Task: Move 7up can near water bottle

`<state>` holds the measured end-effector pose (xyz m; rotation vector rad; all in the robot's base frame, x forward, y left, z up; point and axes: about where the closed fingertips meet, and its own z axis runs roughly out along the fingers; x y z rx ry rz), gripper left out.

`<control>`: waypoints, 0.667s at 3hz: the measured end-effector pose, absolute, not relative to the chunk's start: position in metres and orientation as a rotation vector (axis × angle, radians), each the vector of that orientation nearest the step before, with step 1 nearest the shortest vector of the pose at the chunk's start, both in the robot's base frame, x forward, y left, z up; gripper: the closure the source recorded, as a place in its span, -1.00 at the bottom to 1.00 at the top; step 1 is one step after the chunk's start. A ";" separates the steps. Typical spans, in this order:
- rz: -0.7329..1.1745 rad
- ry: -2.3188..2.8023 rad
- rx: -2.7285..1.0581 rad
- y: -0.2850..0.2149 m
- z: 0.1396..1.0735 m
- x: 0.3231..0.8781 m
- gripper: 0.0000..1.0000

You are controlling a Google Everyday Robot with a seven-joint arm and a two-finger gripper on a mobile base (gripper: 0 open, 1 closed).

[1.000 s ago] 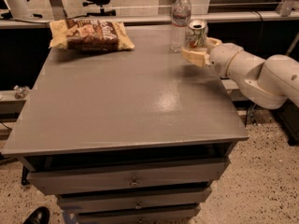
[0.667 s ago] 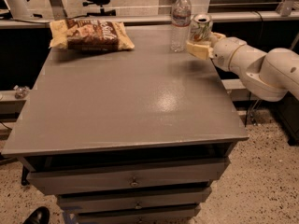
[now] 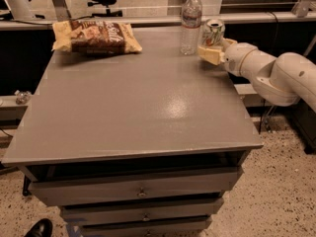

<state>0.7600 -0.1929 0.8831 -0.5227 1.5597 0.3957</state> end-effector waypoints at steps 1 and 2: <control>0.432 1.569 -0.500 -0.190 0.871 0.769 0.82; 0.462 1.580 -0.488 -0.186 0.861 0.775 0.44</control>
Offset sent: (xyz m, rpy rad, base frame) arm 0.0204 0.0059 -0.0343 0.0790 0.0647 0.0177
